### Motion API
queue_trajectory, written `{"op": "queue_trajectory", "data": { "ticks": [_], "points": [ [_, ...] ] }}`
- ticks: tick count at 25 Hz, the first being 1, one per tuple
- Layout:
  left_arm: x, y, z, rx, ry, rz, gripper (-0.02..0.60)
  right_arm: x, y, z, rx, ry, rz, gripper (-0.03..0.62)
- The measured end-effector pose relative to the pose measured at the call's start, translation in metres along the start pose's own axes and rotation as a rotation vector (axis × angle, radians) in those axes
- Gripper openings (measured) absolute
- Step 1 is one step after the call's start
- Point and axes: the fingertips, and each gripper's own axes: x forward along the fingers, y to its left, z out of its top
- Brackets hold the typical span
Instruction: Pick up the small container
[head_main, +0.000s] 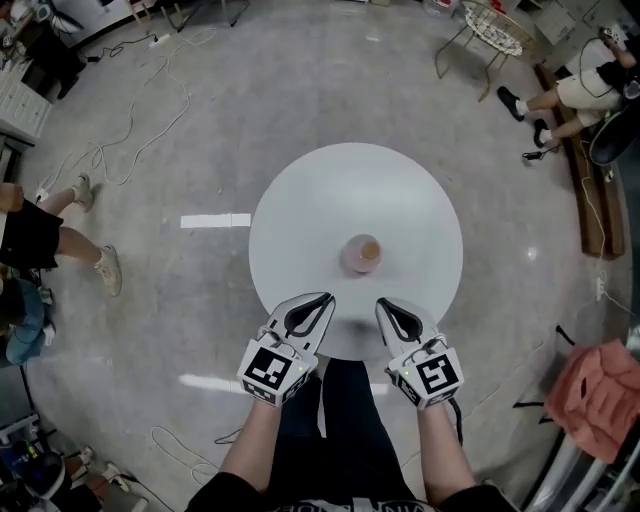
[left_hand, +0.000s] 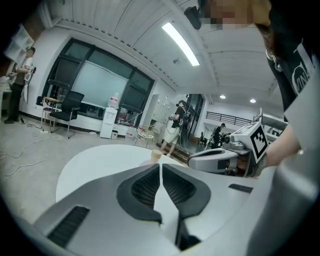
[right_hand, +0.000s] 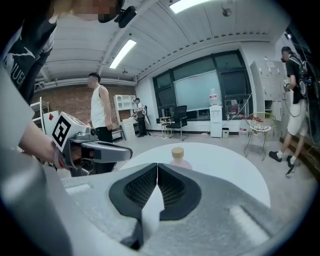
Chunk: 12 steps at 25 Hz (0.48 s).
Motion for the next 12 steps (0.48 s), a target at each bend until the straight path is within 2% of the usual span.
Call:
{"op": "queue_trajectory", "data": {
  "ticks": [3,7,12],
  "points": [
    [0.006,0.006,-0.003,-0.010,-0.002,0.020,0.020,0.011,-0.005,-0.001,-0.018,0.002,0.025,0.006],
    [0.015,0.012,-0.005,-0.005,-0.001,0.032,0.020,0.025,-0.019,0.001,-0.051,0.030,0.009,0.016],
    [0.021,0.013,-0.008,0.011,0.014,0.039,0.020,0.039,-0.025,0.006,-0.055,-0.031,0.004,0.039]
  ]
}}
